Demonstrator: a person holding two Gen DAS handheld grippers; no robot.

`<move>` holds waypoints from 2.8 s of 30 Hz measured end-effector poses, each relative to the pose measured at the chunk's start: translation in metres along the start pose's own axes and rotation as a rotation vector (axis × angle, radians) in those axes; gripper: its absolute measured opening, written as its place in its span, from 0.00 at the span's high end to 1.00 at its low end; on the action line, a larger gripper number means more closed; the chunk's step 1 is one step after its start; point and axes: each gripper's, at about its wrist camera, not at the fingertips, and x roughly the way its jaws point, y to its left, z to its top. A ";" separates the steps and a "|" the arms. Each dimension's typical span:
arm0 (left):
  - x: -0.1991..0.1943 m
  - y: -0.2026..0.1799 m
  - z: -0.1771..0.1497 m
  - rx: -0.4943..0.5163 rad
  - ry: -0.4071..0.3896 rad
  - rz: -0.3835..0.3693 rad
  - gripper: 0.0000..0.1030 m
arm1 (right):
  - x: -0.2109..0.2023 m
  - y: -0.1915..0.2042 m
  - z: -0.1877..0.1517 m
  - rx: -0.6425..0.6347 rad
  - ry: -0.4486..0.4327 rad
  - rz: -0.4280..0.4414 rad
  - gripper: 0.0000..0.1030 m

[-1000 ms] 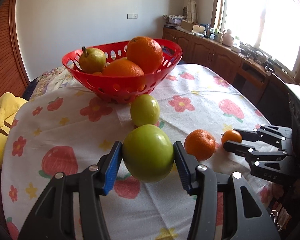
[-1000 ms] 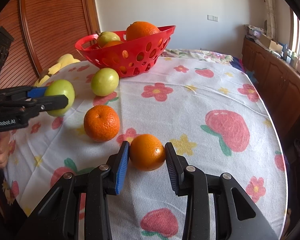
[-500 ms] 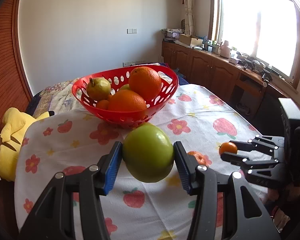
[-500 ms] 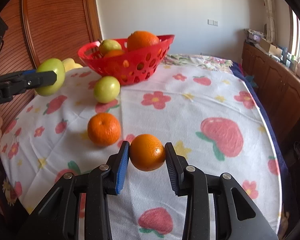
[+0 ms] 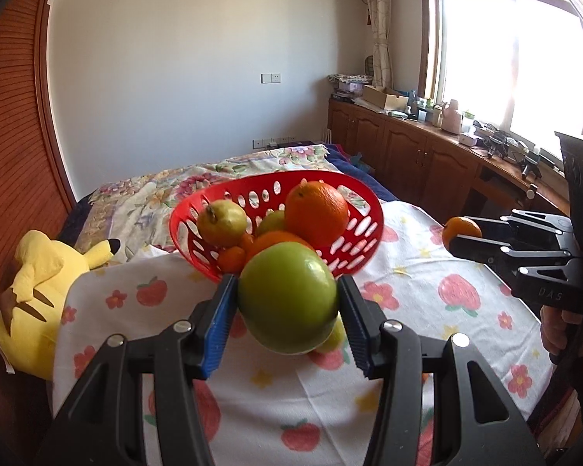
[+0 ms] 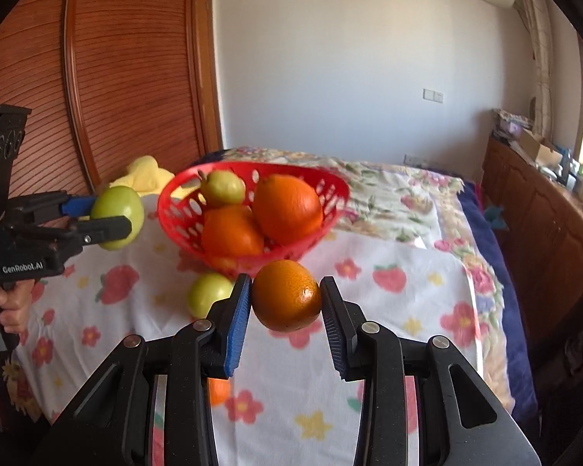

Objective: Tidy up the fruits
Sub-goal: 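Carry the tangerine with the right tool while the left tool carries the green apple over the basket, then release the tangerine from the right tool while the left tool releases the green apple into the basket, then move the right tool onto another tangerine while the left tool approaches a lemon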

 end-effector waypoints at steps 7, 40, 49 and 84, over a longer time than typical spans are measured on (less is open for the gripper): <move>0.024 0.016 0.020 -0.006 0.005 0.022 0.51 | 0.039 0.013 0.029 -0.067 0.007 0.058 0.65; 0.091 0.037 0.032 -0.014 0.083 0.044 0.50 | 0.098 0.000 0.031 -0.047 0.085 0.118 0.60; 0.099 0.035 0.029 -0.019 0.106 0.049 0.50 | 0.091 0.002 0.029 -0.054 0.083 0.120 0.60; 0.040 0.007 -0.022 -0.037 0.002 0.047 0.37 | 0.044 0.014 -0.017 0.018 0.086 0.111 0.54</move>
